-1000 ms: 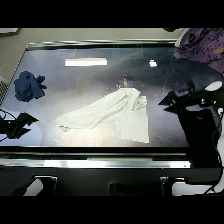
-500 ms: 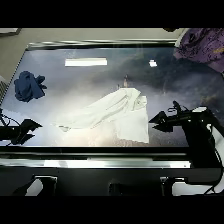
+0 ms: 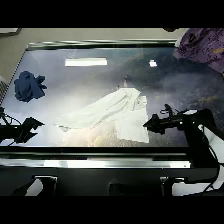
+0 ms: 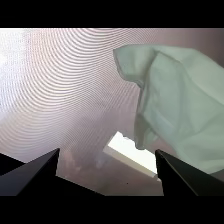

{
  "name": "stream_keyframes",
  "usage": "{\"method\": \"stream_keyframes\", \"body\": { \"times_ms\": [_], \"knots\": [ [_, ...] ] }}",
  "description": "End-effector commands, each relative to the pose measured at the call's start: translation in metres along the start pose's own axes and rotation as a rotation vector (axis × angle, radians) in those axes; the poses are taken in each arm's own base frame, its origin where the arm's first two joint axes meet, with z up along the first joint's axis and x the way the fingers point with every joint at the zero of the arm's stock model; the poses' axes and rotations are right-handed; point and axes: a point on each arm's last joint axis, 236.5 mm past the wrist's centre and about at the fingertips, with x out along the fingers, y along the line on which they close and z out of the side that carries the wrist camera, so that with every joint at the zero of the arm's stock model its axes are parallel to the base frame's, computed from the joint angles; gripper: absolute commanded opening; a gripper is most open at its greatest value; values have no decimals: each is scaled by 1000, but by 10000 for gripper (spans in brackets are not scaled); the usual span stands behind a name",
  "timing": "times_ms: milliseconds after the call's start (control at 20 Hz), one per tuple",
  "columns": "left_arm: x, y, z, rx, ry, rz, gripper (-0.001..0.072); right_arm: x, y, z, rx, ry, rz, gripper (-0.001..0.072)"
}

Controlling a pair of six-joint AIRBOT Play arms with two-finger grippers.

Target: Fold the clothes and pants, and hang the long-sleeved shirts on hangers.

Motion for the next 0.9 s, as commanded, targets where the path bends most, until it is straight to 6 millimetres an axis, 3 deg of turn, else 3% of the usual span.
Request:
{"method": "stream_keyframes", "body": {
  "times_ms": [0, 100, 350, 500, 550, 600, 650, 750, 800, 850],
  "knots": [
    [14, -9, 0, -72, -3, -67, 720, 17, 5, -2, -35, 6, -31, 35],
    [29, -14, 0, -98, 3, -111, 720, 15, 9, 0, -41, -8, -25, 34],
    [51, -43, 24, -185, -28, -290, 720, 8, 17, -1, -38, -24, -27, 35],
    [66, -46, 6, -207, 77, -317, 683, 8, 16, -2, -10, -21, -32, 35],
    [68, -47, 1, -197, 102, -321, 586, 8, 16, -2, -3, -20, -32, 35],
    [67, -48, -1, -191, 109, -324, 582, 8, 16, -2, 1, -18, -31, 35],
    [67, -48, 0, -191, 108, -325, 533, 8, 17, -3, 3, -14, -30, 35],
    [67, -48, 0, -192, 106, -324, 359, 8, 18, -6, 3, -4, -26, 35],
    [67, -48, 0, -192, 107, -324, 346, 8, 18, -7, 4, 1, -24, 35],
    [67, -48, -1, -191, 110, -325, 233, 8, 18, -8, 4, 6, -23, 35]
  ]
}}
